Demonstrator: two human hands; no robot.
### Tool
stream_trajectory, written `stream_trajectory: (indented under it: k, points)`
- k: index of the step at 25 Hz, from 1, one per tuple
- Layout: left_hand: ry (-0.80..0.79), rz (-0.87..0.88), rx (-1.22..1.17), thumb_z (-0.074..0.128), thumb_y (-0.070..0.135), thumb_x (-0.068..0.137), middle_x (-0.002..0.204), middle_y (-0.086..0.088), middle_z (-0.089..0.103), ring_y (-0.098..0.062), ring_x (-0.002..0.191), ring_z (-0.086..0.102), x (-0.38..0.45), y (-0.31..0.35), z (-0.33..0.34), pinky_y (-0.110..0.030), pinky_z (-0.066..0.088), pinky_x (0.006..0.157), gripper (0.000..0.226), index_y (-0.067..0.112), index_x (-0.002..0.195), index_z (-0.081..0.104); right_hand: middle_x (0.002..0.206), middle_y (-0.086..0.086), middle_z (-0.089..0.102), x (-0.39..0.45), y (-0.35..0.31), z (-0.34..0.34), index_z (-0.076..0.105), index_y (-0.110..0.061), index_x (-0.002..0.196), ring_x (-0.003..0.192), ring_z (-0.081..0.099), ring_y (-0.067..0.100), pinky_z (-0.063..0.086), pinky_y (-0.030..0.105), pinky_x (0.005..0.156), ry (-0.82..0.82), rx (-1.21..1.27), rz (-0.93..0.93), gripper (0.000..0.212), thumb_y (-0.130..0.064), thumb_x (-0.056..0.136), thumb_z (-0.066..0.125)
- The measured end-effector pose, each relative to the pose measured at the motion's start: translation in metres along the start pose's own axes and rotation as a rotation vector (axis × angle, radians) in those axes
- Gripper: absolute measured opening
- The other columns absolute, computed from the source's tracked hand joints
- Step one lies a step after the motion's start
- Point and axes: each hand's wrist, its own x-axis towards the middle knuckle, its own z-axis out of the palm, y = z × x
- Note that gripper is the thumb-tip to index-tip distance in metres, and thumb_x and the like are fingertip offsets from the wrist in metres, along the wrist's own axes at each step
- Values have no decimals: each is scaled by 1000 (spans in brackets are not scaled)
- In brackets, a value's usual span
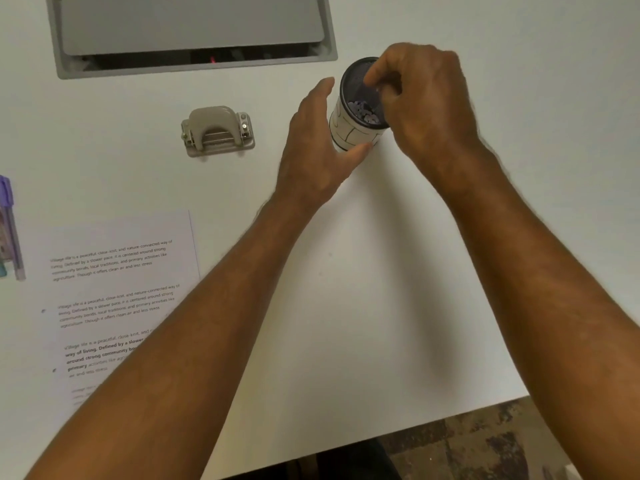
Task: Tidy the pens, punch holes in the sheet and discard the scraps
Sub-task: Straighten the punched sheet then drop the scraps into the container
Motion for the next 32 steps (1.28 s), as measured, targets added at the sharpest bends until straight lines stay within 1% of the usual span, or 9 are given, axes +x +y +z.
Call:
stream_trajectory:
  k: [4, 7, 13, 19, 22, 24, 26, 28, 32]
  points:
    - [13, 20, 9, 84, 50, 76, 155, 1, 46, -20, 140, 45, 12, -4, 6, -40, 44, 115, 98, 16, 154, 35, 117, 6, 67, 1, -2, 2, 72, -16, 107, 100, 61, 11, 53, 17, 85, 51, -46, -86, 12, -14, 100, 63]
    - [25, 38, 5, 85, 50, 76, 150, 5, 50, -17, 137, 47, 14, -5, 9, -37, 44, 115, 94, 19, 151, 38, 122, 7, 69, 2, -1, 2, 73, -18, 118, 107, 66, 19, 53, 22, 90, 21, -95, -98, 21, -16, 103, 58]
    - [31, 69, 13, 83, 46, 78, 147, 3, 53, -17, 134, 49, 14, -2, 7, -25, 41, 111, 87, 17, 149, 42, 122, 9, 66, -2, 3, 3, 70, -14, 117, 110, 65, 18, 46, 14, 87, 42, -97, -105, 18, -21, 103, 60]
    - [37, 56, 77, 78, 41, 85, 153, 0, 49, -20, 139, 46, 2, -8, -2, -34, 42, 116, 84, 13, 153, 38, 122, 8, 66, -11, -2, 6, 68, -15, 122, 112, 64, 18, 53, 20, 90, 102, -78, -164, 26, -28, 102, 56]
    - [87, 56, 150, 68, 36, 95, 156, 0, 46, -17, 143, 42, -23, -17, -13, -21, 32, 117, 70, 15, 155, 38, 118, 8, 67, -24, -4, 5, 71, -14, 114, 110, 63, 17, 50, 15, 88, 200, -4, -165, 28, -36, 102, 57]
    - [158, 71, 209, 60, 32, 100, 156, 0, 48, -15, 144, 42, -50, -27, -20, -15, 26, 116, 58, 16, 153, 42, 109, 6, 63, -44, -6, 8, 69, -10, 103, 102, 63, 17, 54, 21, 84, 276, 130, -179, 19, -27, 99, 62]
    - [225, 108, 247, 57, 25, 101, 153, -4, 52, -19, 142, 45, -83, -43, -25, -19, 29, 120, 51, 11, 149, 48, 105, -1, 58, -77, -6, 22, 67, -7, 101, 97, 63, 20, 56, 35, 83, 281, 278, -162, 9, -12, 97, 61]
    - [240, 114, 288, 56, 18, 101, 152, -9, 52, -24, 143, 46, -118, -60, -28, -33, 33, 122, 47, 7, 147, 51, 112, -1, 61, -118, -6, 44, 67, -6, 112, 103, 64, 21, 56, 40, 89, 213, 360, -82, 19, -4, 97, 57]
    - [116, 64, 478, 50, 18, 102, 162, -12, 40, -31, 153, 34, -170, -84, -28, -52, 27, 125, 49, 5, 149, 47, 153, 7, 52, -200, 7, 90, 50, -8, 149, 144, 45, 23, 37, 35, 121, -29, 204, 28, 47, -11, 102, 53]
